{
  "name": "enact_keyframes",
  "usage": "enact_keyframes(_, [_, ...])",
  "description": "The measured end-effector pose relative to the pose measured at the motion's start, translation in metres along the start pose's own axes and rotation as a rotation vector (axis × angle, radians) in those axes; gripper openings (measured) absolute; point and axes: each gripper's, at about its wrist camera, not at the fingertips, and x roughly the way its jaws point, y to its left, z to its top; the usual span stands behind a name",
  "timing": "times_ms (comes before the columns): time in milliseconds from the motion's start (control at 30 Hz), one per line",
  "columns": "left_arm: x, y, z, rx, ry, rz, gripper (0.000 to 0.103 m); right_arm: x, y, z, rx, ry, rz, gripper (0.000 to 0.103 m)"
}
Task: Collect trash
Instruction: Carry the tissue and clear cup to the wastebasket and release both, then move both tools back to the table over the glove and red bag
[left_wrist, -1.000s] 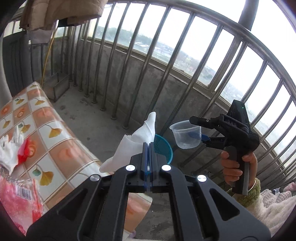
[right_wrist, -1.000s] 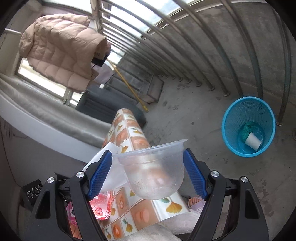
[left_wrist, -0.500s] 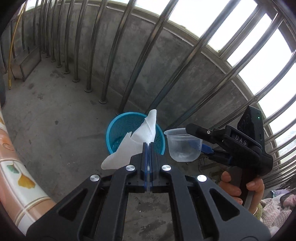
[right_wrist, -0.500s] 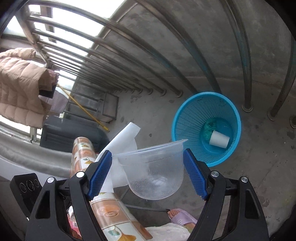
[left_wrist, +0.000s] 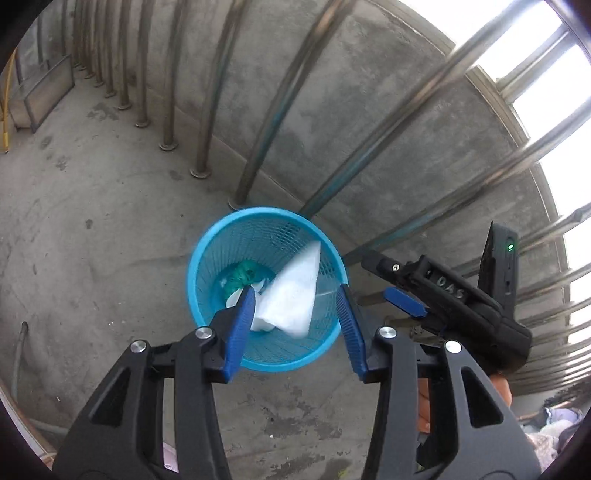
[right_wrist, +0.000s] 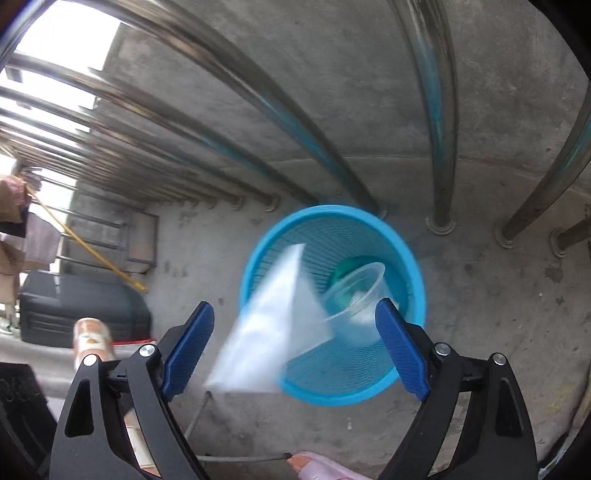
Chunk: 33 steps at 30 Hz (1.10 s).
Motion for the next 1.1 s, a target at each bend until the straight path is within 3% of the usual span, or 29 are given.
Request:
enact_keyframes(200, [-0.039, 0.0, -0.005, 0.006, -0.089, -0.002, 0.051, -0.016, -0.003, -0.013, -0.038, -0.054, -0.009, 0.088])
enact_keyframes(367, [-0.096, -0.01, -0.016, 0.037, -0.173, 0.025, 0.056, -0.045, 0.018, -0.028, -0.129, -0.11, -0.035, 0.088])
enact_keyframes(600, [-0.198, -0.013, -0.051, 0.049, -0.299, 0.101, 0.066, -0.109, 0.09, -0.06, -0.359, -0.255, -0.097, 0.097])
enact_keyframes(800, [-0.295, 0.011, -0.111, -0.009, -0.417, 0.186, 0.07, -0.163, 0.167, -0.118, -0.683, -0.381, -0.125, 0.097])
enact_keyframes(933, [-0.355, 0.038, -0.165, -0.07, -0.474, 0.259, 0.071, -0.18, 0.206, -0.169, -0.886, -0.367, -0.041, 0.097])
enact_keyframes(1100, [-0.431, 0.069, -0.228, -0.128, -0.567, 0.326, 0.071, -0.2, 0.247, -0.225, -1.026, -0.303, 0.103, 0.097])
